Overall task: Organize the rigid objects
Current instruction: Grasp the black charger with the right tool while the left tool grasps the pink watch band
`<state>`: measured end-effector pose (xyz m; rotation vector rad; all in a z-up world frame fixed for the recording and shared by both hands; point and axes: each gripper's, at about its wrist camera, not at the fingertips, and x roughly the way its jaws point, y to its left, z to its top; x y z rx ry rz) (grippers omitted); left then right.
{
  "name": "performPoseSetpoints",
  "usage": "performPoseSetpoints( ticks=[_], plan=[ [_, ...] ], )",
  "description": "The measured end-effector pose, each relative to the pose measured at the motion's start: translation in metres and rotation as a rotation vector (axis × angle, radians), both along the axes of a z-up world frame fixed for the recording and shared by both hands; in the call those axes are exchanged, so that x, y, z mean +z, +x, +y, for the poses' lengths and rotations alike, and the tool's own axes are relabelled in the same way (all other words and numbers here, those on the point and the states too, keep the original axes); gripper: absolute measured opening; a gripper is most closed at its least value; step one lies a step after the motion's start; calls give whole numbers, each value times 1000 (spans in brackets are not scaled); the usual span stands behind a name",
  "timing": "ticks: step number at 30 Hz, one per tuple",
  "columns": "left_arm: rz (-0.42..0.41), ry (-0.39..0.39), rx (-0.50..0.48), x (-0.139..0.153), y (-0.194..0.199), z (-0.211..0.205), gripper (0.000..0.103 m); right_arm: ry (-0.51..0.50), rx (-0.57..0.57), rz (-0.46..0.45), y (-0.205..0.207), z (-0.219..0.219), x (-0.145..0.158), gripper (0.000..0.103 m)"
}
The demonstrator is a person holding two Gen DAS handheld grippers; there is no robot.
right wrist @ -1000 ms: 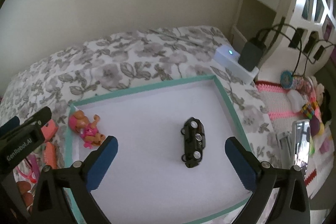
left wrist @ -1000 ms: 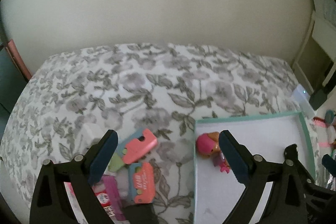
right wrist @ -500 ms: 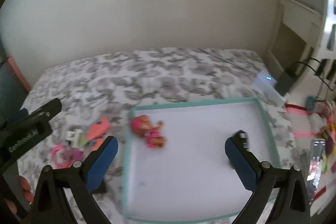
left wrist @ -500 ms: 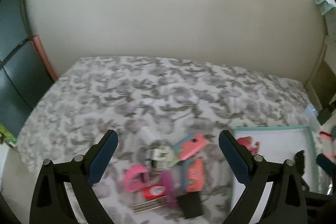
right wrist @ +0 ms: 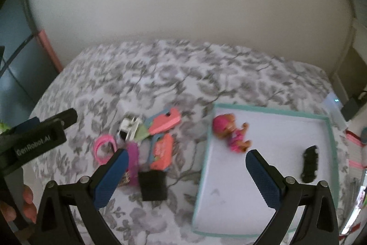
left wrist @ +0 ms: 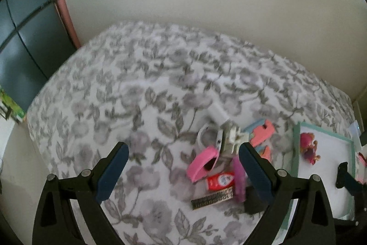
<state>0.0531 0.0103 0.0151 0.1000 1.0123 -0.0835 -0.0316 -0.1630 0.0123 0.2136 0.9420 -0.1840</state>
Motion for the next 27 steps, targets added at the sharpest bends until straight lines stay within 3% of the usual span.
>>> performPoseSetpoints(
  ticks=[5,11,15,27],
  plan=[
    [117,-36,-5,-30,4,4,97,18,49,71,8,19,-24,101],
    [175,-86,30,-47,12,15,97,58,62,151,14,26,-51,91],
    [204,-77,23,-56,17,12,95,88,68,190,17,27,-64,85],
    [257,-53,-4,-79,29,-3,74,128,79,272,22,31,-92,67]
  ],
)
